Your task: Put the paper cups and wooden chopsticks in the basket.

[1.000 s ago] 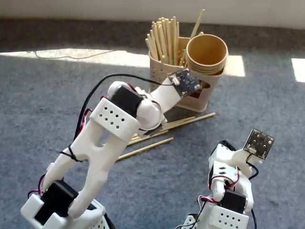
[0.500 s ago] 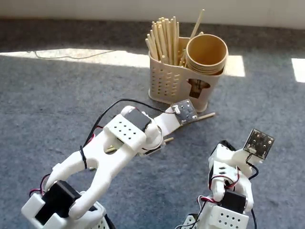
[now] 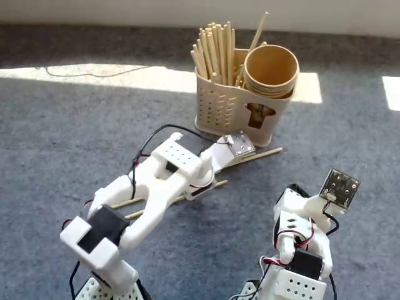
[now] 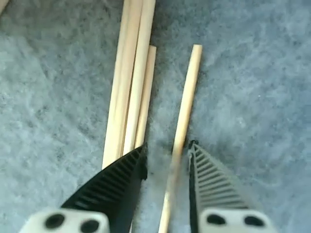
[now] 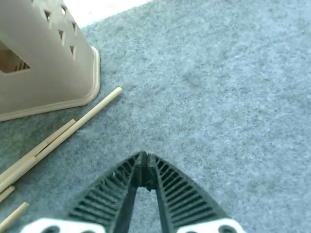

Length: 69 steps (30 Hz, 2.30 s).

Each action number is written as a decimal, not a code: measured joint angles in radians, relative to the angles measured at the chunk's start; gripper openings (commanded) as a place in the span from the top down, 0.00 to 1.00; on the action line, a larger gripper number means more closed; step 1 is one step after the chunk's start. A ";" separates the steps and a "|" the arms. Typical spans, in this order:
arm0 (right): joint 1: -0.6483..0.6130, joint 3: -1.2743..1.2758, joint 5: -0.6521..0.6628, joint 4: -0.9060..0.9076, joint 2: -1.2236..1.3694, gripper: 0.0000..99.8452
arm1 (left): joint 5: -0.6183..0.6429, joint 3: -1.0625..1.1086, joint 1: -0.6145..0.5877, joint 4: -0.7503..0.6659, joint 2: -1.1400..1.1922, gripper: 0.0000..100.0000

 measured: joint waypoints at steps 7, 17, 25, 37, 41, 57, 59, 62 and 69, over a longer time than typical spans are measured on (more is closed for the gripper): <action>0.000 0.000 0.000 0.000 0.000 0.99 | 0.000 -0.077 0.005 0.002 0.114 0.94; 0.000 0.000 0.000 0.000 0.000 0.99 | 0.023 -0.083 0.051 0.124 0.041 0.99; 0.000 0.000 0.000 0.000 0.000 0.99 | 0.071 -0.083 0.104 0.206 -0.204 0.99; 0.000 0.000 0.000 0.000 0.000 0.99 | 0.110 -0.081 0.106 0.203 -0.549 0.99; 0.000 0.000 0.000 0.000 0.000 0.99 | 0.112 -0.140 0.106 0.183 -0.591 0.99; 0.000 0.000 0.000 0.000 0.000 0.99 | 0.327 -0.433 0.106 -0.069 -0.597 0.99; 0.000 0.000 0.000 0.000 0.000 0.99 | 0.336 -0.433 0.106 -0.137 -0.597 0.99; 0.000 0.000 0.000 0.000 0.000 0.99 | 0.338 -0.433 0.106 -0.249 -0.597 0.99; 0.000 0.000 0.000 0.000 0.000 0.99 | 0.338 -0.333 0.104 -0.637 -0.597 0.99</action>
